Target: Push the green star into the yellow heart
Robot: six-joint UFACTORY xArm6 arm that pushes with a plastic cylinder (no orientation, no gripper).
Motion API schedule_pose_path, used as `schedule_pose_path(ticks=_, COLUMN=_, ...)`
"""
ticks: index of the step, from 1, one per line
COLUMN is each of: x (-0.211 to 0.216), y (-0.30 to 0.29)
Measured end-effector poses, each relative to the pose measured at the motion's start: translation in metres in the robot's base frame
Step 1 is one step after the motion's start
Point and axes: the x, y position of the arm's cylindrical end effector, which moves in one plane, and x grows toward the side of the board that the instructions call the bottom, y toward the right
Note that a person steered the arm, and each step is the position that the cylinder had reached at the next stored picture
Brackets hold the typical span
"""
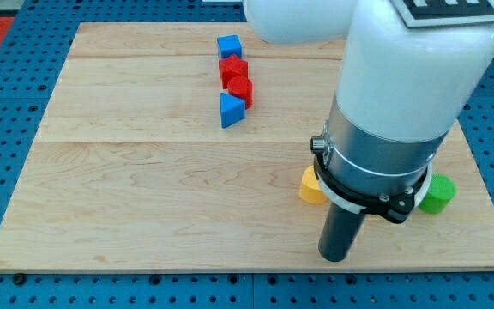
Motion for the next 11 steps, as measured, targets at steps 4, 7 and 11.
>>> schedule_pose_path(ticks=4, x=-0.038, y=-0.057)
schedule_pose_path(ticks=7, x=-0.132, y=-0.012)
schedule_pose_path(ticks=11, x=-0.058, y=0.223)
